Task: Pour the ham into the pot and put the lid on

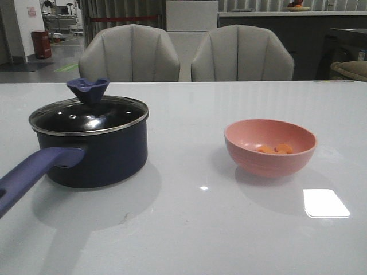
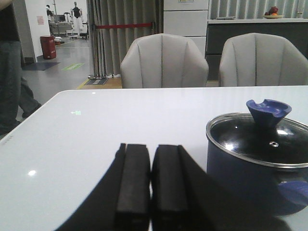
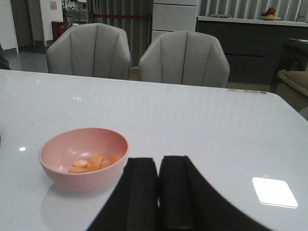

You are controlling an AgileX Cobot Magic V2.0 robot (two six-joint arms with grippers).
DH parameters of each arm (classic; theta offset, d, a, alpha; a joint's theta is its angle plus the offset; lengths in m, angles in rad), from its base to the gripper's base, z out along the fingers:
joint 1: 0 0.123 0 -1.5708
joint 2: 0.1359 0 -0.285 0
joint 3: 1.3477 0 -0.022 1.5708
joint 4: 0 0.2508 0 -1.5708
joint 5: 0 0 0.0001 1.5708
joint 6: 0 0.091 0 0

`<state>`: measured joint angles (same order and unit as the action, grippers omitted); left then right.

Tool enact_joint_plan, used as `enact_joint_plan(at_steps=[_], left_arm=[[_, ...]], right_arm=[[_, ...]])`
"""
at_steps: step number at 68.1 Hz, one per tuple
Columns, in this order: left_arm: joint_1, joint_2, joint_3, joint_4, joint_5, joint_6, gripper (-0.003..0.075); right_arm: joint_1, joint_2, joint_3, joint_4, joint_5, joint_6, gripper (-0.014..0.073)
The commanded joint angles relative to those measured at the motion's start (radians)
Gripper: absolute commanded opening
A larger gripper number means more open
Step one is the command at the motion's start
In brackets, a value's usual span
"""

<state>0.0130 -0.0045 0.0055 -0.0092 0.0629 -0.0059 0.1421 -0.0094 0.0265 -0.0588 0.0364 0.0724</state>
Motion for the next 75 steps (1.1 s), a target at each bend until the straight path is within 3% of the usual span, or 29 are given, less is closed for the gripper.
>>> enact_joint_plan(at_steps=[1,56,75], left_arm=[[0.003,-0.018,0.020,-0.005,-0.082,-0.008,0.0113],[0.003,-0.018,0.020,-0.005,-0.084,-0.008,0.0113],[0.003,-0.018,-0.009,-0.052,-0.255,-0.008,0.0113]], right_arm=[[-0.006,-0.021,-0.005,-0.011,-0.084,-0.010,0.0151],[-0.006,-0.021,-0.005,-0.011,-0.084,-0.010,0.0151],[-0.006,-0.021,-0.005,-0.011,-0.084,-0.010,0.0151]])
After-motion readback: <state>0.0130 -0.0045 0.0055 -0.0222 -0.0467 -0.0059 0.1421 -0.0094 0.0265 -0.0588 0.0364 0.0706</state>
